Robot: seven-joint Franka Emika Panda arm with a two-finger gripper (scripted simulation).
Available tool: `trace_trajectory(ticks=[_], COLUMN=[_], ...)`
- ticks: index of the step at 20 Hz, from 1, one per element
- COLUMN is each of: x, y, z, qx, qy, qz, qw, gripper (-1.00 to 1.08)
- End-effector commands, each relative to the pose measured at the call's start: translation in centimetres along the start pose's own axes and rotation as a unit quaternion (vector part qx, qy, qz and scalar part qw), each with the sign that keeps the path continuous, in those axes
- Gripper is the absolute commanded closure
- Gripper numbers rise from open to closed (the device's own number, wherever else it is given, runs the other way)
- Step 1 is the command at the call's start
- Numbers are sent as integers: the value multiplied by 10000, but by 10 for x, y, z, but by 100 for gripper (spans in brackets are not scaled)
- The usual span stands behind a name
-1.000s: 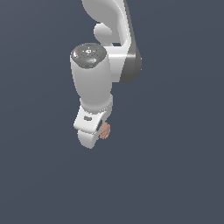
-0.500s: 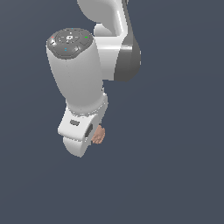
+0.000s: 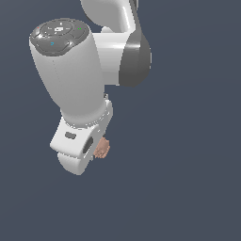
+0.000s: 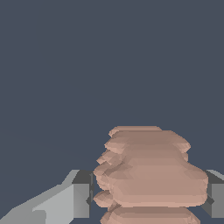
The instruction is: Pick up the object and move it to a goal position.
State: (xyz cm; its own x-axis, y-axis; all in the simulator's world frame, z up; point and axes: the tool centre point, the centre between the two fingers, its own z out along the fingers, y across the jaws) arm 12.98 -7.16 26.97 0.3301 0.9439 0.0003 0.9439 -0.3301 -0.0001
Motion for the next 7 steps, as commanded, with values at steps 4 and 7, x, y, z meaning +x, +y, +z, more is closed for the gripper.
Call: trace_trajectory(ticks=[4,7], x=[0,0], y=[5,5], z=[-4,-4], qx=[0,0], qy=[0,0], qz=[-1,-1], qw=[10000,10000], gripper=[108,108])
